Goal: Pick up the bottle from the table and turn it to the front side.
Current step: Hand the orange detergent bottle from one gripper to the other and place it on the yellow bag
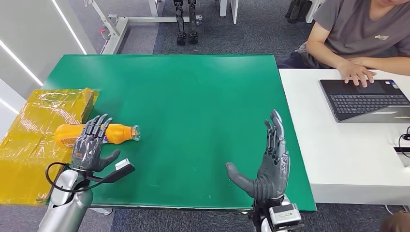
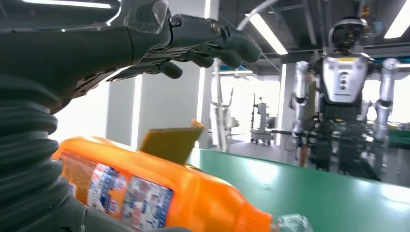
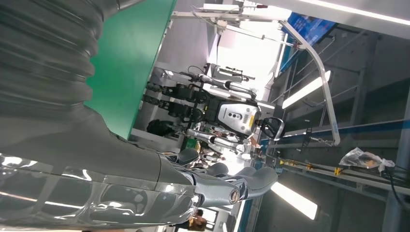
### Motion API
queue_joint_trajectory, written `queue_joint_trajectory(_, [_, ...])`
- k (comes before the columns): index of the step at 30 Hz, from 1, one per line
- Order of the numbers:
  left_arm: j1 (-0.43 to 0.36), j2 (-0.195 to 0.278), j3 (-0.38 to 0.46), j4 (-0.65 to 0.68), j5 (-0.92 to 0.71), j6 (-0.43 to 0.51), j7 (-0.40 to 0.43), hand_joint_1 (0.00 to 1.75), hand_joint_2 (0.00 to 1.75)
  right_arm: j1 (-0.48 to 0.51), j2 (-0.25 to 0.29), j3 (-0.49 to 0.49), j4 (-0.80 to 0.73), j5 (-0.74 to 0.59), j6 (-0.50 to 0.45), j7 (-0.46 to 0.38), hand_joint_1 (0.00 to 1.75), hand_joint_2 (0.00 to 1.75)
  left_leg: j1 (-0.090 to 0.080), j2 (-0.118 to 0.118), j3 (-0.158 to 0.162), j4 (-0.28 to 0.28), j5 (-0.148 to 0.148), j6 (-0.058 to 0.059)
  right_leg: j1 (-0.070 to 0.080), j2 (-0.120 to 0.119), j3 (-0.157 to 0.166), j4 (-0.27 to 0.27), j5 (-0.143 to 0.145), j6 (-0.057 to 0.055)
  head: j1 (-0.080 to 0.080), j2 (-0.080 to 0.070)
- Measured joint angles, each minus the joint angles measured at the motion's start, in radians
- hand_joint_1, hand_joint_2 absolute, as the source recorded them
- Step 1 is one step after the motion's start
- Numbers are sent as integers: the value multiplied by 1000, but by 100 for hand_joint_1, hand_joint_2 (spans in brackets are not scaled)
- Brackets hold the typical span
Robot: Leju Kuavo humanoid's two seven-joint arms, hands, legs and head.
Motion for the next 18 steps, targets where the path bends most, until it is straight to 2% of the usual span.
queue_joint_trajectory(6, [30,-14,51,-71,-1,0,0,0,175,13,0,-7,0,6,-3,0,0,175,0,0,0,0,0,0,0,0,0,0,0,0,0,0])
queue_joint_trajectory(11, [48,-25,62,-132,49,0,0,0,175,22,0,-15,-2,12,-4,0,0,175,0,0,0,0,0,0,0,0,0,0,0,0,0,0])
queue_joint_trajectory(15, [56,-37,57,-197,152,0,-1,0,175,29,1,-18,-3,18,-4,1,0,175,0,0,0,0,0,0,0,0,0,0,0,0,0,0])
queue_joint_trajectory(18, [60,-49,18,-273,334,0,-2,0,175,37,1,-19,-4,23,-1,4,0,175,0,-1,0,0,0,0,0,-1,0,0,0,0,0,0])
